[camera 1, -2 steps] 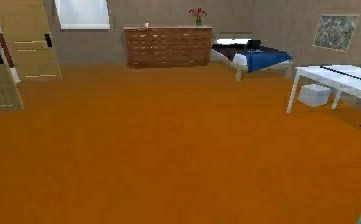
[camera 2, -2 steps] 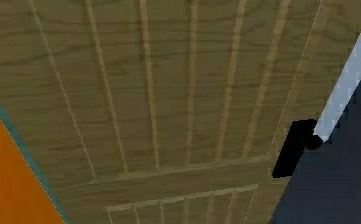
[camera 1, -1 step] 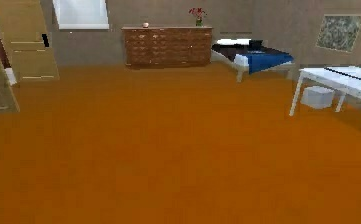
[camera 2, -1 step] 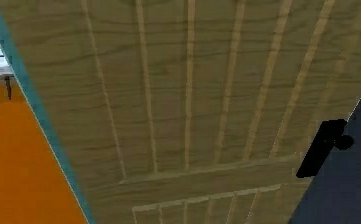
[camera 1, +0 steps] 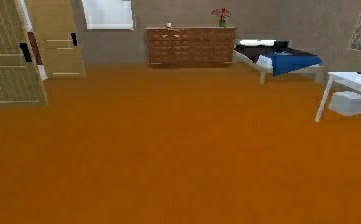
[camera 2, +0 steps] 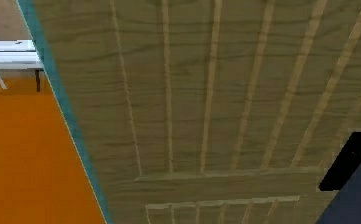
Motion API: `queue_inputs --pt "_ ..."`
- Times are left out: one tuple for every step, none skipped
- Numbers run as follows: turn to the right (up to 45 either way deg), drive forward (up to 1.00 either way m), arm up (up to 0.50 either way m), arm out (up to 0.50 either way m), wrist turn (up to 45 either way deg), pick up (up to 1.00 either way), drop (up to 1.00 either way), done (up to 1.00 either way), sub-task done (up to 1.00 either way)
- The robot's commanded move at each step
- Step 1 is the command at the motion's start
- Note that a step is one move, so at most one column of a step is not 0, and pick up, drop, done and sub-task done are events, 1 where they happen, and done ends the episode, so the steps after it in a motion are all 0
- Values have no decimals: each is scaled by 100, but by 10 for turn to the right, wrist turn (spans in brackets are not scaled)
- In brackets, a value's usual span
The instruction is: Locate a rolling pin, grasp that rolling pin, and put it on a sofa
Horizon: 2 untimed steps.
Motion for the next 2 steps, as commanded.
queue_inputs --pt "0 65 0 0 0 0 0 0 0" --pt "-30 0 0 0 0 0 0 0 0"
